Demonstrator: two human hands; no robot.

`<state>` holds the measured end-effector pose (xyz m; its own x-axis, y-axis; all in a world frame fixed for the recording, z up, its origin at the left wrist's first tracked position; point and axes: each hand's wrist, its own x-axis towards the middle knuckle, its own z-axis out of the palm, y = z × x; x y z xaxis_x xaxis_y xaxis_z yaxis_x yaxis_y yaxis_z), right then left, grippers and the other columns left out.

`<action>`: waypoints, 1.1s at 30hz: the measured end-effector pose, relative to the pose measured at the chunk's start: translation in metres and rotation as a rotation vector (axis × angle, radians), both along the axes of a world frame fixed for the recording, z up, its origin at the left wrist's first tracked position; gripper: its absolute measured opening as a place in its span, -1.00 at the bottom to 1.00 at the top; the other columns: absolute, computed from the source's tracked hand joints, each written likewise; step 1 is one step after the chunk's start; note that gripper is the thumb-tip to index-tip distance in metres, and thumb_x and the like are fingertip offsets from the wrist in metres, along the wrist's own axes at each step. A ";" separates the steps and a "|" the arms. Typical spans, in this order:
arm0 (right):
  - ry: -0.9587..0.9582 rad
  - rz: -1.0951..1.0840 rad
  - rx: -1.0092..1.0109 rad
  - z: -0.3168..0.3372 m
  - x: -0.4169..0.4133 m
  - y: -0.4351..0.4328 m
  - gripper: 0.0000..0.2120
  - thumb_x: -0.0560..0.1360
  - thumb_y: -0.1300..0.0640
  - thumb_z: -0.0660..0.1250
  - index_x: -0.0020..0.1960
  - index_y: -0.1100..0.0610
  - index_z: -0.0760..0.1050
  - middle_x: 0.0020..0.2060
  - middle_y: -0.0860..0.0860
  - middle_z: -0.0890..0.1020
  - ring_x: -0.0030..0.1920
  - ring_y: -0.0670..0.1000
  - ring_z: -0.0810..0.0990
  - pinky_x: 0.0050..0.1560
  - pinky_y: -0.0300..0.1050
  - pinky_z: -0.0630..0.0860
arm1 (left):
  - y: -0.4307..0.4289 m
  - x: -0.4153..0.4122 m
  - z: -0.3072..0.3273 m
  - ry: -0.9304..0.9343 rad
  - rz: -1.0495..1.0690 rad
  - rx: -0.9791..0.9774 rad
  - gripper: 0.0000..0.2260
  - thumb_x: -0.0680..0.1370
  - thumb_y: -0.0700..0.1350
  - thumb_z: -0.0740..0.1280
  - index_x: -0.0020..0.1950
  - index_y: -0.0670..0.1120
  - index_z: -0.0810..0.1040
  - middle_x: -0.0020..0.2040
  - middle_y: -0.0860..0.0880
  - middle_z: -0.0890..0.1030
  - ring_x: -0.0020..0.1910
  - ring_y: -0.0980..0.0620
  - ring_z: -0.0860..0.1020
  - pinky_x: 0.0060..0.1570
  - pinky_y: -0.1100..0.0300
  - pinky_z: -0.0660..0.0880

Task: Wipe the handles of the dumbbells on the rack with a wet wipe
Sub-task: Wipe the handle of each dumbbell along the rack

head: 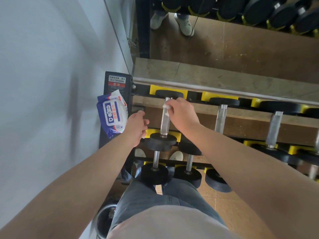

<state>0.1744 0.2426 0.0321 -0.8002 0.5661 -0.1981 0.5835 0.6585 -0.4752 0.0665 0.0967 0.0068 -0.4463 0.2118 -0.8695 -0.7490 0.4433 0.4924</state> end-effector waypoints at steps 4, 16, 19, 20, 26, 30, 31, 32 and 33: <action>-0.236 0.380 -0.126 -0.002 0.024 -0.022 -0.77 0.66 0.12 0.24 0.20 0.01 0.64 0.07 0.01 0.64 0.06 0.02 0.64 0.14 -0.08 0.59 | 0.001 0.000 0.002 -0.165 0.138 0.157 -0.83 0.70 -0.15 0.25 0.22 -0.13 0.59 -0.25 0.01 0.49 -0.45 0.14 0.35 -0.51 0.32 0.28; -0.102 0.099 0.100 0.006 -0.001 -0.004 -0.72 0.68 0.11 0.16 0.28 0.04 0.59 0.01 0.04 0.63 -0.01 0.08 0.62 -0.08 -0.11 0.50 | 0.000 -0.001 0.009 -0.106 0.083 0.167 -0.72 0.69 -0.33 0.17 0.20 -0.02 0.57 0.14 -0.16 0.64 -0.14 0.02 0.68 -0.23 0.19 0.63; -0.284 0.458 0.005 -0.001 0.016 -0.021 -0.76 0.67 0.10 0.17 0.17 0.03 0.61 0.01 0.01 0.60 -0.01 0.04 0.62 0.03 0.00 0.63 | 0.000 -0.002 0.005 -0.113 0.069 0.144 -0.69 0.66 -0.35 0.14 0.26 -0.07 0.56 -0.05 -0.12 0.57 -0.39 0.12 0.48 -0.42 0.29 0.46; -0.324 0.540 -0.024 -0.003 0.020 -0.025 -0.76 0.67 0.09 0.19 0.18 0.02 0.62 0.02 0.00 0.60 0.00 0.03 0.62 0.04 0.01 0.63 | 0.000 -0.003 0.004 -0.130 0.056 0.143 -0.72 0.66 -0.31 0.17 0.26 -0.10 0.56 -0.11 -0.09 0.53 -0.42 0.13 0.43 -0.45 0.30 0.41; -0.218 0.313 0.145 0.004 0.000 -0.004 -0.72 0.69 0.09 0.18 0.31 -0.02 0.58 0.04 0.01 0.63 0.01 0.06 0.64 -0.04 -0.06 0.59 | 0.001 -0.004 0.001 -0.120 -0.060 0.041 -0.84 0.68 -0.10 0.27 0.19 0.00 0.61 -0.30 0.02 0.41 -0.43 0.12 0.35 -0.47 0.30 0.33; -0.221 0.240 0.203 0.011 -0.011 0.006 -0.71 0.69 0.12 0.18 0.32 -0.02 0.59 0.04 0.03 0.63 0.02 0.10 0.63 -0.06 -0.07 0.55 | 0.002 0.000 -0.001 -0.071 -0.116 0.037 -0.66 0.67 -0.27 0.13 0.14 0.00 0.67 -0.14 -0.04 0.57 -0.37 0.12 0.42 -0.47 0.28 0.35; -0.259 0.326 0.172 0.010 -0.008 0.000 -0.70 0.69 0.10 0.17 0.31 -0.03 0.60 0.06 0.03 0.64 0.03 0.09 0.63 -0.01 -0.03 0.60 | 0.003 0.001 -0.001 -0.050 -0.147 0.030 -0.60 0.64 -0.33 0.10 0.10 -0.01 0.70 -0.06 -0.05 0.61 -0.35 0.11 0.43 -0.47 0.28 0.35; -0.303 0.409 0.118 0.006 -0.004 -0.008 -0.70 0.69 0.09 0.16 0.29 -0.04 0.61 0.06 0.02 0.64 0.03 0.07 0.64 0.04 0.00 0.63 | 0.004 0.003 -0.001 -0.024 -0.183 0.025 -0.56 0.62 -0.37 0.10 0.05 -0.01 0.72 0.00 -0.05 0.64 -0.34 0.10 0.42 -0.46 0.27 0.35; -0.354 0.467 0.057 0.003 0.002 -0.015 -0.70 0.68 0.08 0.17 0.25 -0.06 0.64 0.06 0.01 0.65 0.02 0.06 0.65 0.06 0.02 0.64 | 0.004 0.005 -0.001 0.005 -0.224 0.023 -0.57 0.61 -0.38 0.13 0.02 0.00 0.72 0.04 -0.05 0.65 -0.32 0.09 0.42 -0.43 0.25 0.36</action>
